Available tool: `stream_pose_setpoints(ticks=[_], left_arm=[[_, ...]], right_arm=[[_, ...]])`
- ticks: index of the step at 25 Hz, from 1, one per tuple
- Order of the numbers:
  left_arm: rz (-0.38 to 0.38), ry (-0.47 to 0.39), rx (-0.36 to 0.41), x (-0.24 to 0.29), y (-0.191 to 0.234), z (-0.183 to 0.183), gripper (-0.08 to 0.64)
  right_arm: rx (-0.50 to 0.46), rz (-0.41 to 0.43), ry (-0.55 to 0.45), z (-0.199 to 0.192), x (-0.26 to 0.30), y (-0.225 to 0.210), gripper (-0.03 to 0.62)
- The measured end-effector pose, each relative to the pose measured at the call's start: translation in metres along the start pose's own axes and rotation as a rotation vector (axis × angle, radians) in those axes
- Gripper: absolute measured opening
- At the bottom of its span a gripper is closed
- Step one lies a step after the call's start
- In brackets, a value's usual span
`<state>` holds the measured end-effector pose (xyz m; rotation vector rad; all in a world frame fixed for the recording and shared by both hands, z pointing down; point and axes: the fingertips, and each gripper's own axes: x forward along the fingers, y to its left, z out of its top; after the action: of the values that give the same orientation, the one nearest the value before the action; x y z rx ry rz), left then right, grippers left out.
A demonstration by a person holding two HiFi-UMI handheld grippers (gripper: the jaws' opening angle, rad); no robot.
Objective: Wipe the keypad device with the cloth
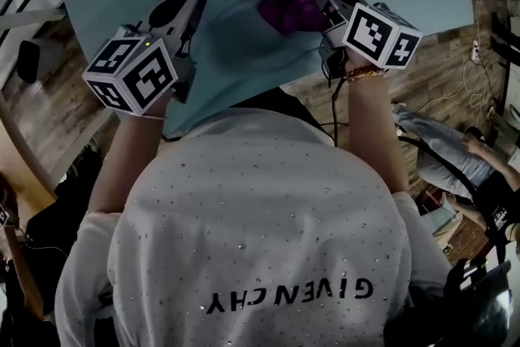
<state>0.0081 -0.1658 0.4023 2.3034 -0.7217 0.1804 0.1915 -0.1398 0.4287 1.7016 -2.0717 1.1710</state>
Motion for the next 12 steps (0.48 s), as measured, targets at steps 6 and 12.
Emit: stream_pose_setpoints(ticks=[6, 12], left_arm=[[0.013, -0.005, -0.014, -0.003, 0.005, -0.002, 0.0], [0.037, -0.003, -0.02, -0.015, 0.017, -0.007, 0.0]], right_arm=[[0.063, -0.096, -0.132, 0.008, -0.004, 0.008, 0.046], [-0.018, 0.07, -0.049, -0.023, 0.032, 0.09, 0.046]])
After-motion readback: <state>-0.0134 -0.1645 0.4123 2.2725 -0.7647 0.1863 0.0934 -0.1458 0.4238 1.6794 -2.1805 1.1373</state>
